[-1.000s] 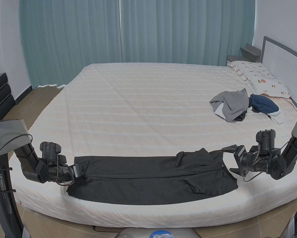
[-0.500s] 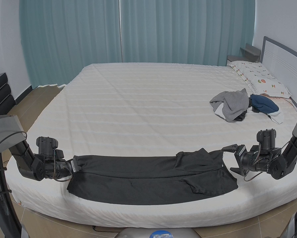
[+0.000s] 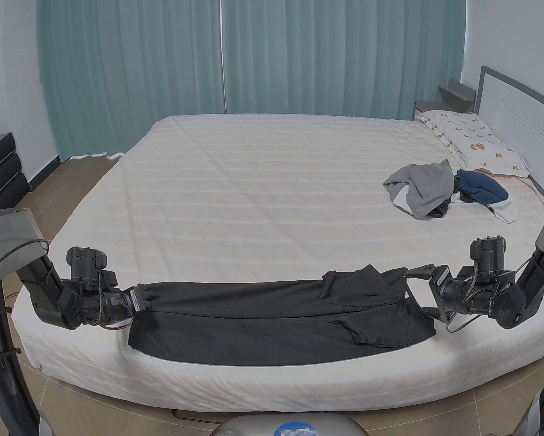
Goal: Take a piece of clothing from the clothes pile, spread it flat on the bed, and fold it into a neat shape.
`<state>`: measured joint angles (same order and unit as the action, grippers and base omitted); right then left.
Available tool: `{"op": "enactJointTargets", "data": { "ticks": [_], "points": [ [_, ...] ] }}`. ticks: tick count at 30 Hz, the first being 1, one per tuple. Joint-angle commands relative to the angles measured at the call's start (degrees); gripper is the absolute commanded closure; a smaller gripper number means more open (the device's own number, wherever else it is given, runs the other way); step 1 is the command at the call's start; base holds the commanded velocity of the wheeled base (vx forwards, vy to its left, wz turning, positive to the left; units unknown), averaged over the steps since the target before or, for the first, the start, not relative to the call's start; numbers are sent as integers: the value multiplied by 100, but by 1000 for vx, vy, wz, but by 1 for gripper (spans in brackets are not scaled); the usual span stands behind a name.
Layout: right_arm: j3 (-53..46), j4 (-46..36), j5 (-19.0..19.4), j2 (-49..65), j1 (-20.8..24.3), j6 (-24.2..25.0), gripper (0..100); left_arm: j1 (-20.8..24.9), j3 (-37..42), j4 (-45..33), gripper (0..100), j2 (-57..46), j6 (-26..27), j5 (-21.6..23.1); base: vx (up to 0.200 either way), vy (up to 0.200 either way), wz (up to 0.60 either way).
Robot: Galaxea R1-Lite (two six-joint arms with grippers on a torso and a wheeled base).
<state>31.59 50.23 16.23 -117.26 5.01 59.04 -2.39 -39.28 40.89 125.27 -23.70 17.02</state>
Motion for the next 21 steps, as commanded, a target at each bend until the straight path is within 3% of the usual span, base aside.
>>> {"op": "enactJointTargets", "data": {
  "ticks": [1,3,11,16,21],
  "points": [
    [5,5,3,10,0,2,0,125,-265,-2,100,-29,-574,-23,0,0,0],
    [5,5,3,19,0,2,0,169,-282,7,100,-55,-671,-49,0,0,0],
    [14,5,3,28,-44,2,0,397,-194,-28,100,-196,-706,-129,0,-200,0],
    [14,5,3,37,-53,2,0,555,-221,-46,100,-301,-777,-401,0,-200,0],
    [5,5,3,81,-53,11,0,898,-273,-134,100,-574,-1199,-717,0,-200,0]
  ]
}}
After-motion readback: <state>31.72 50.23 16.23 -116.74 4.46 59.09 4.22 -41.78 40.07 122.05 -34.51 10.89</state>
